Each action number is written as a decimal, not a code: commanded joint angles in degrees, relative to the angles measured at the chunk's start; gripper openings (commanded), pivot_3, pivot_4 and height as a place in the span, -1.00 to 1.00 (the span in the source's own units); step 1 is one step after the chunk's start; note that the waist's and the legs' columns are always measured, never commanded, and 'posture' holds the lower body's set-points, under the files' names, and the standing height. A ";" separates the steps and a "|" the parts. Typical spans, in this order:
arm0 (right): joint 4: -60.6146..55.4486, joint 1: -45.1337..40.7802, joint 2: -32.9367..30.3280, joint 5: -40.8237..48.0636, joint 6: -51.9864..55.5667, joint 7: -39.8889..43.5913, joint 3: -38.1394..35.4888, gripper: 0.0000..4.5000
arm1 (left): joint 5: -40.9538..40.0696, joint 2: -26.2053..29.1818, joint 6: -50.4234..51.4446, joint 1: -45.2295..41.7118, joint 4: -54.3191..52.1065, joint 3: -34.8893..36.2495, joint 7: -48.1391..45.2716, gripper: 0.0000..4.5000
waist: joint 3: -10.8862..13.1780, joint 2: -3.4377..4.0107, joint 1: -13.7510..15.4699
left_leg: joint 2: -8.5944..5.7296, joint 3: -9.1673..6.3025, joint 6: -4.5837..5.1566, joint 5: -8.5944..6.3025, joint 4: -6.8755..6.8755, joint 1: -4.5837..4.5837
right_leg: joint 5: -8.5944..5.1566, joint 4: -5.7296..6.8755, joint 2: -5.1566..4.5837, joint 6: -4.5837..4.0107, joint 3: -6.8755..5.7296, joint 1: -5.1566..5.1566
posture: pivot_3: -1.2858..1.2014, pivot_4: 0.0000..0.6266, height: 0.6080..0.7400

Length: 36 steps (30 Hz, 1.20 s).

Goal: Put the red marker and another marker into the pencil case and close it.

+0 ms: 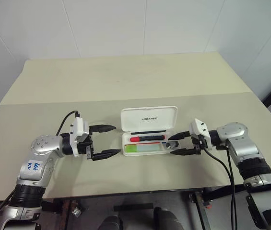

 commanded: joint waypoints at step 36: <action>-35.05 17.78 -9.29 17.76 18.68 -12.90 -20.44 1.00 | -2.37 1.62 -0.62 -8.16 12.52 5.90 -5.07 -0.98 | 0.00 0.00 0.26 | 0.03 0.13 0.08 -0.08 0.02 0.00 | 0.02 -0.05 -0.01 0.01 0.05 -0.01 | 0.03 -0.52 1.00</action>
